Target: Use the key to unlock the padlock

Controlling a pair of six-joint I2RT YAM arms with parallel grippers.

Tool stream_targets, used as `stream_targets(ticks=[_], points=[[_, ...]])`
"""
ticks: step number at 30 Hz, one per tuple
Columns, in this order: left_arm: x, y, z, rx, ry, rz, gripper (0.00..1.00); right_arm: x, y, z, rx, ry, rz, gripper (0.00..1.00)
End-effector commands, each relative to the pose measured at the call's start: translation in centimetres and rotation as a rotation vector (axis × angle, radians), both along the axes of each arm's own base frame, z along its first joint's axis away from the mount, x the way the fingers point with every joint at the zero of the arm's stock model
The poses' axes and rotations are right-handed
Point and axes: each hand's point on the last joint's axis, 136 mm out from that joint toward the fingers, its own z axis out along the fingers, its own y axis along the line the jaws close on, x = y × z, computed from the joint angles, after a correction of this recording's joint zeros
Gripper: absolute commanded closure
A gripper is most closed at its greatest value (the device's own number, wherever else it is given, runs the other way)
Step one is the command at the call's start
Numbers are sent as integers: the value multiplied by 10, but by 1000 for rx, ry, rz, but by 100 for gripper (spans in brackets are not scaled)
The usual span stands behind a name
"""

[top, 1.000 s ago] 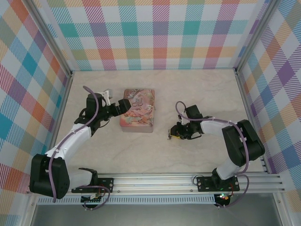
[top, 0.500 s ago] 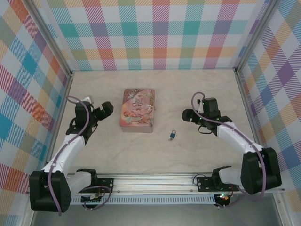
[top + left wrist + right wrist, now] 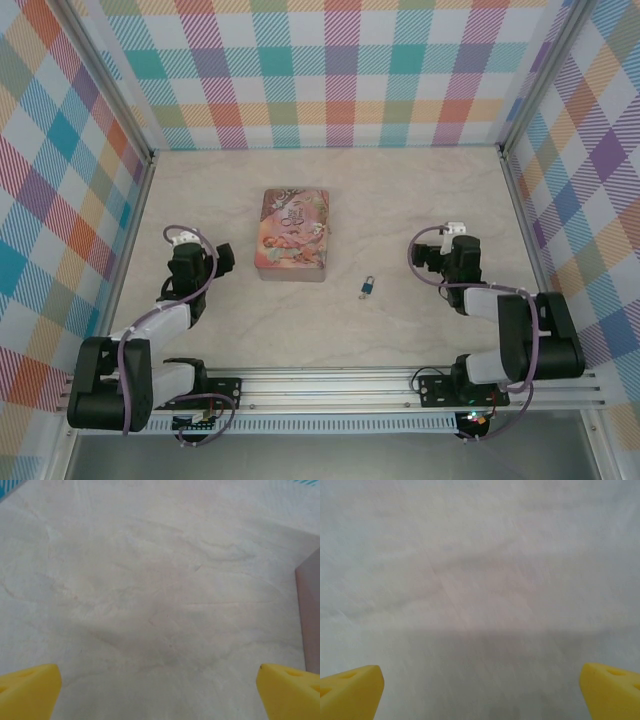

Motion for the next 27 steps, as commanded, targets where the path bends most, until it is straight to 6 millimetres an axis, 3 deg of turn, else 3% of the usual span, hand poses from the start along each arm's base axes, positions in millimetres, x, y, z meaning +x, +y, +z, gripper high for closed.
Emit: stream_targets(ticks=[1,6,9,19,27], points=[[16,-4,18,41,-108,-64,0,17,7,32,6,-246,73,0],[29,-13,20,55,-146,-124,0,31,-2,21,28,-104,41,0],[36,-17,23,71,-191,-152,0,31,-3,22,28,-111,32,0],[61,-27,-13,51,-106,-205,0,32,-3,22,28,-111,34,0],[60,-28,-13,56,-106,-205,0,32,-3,22,29,-112,34,0]])
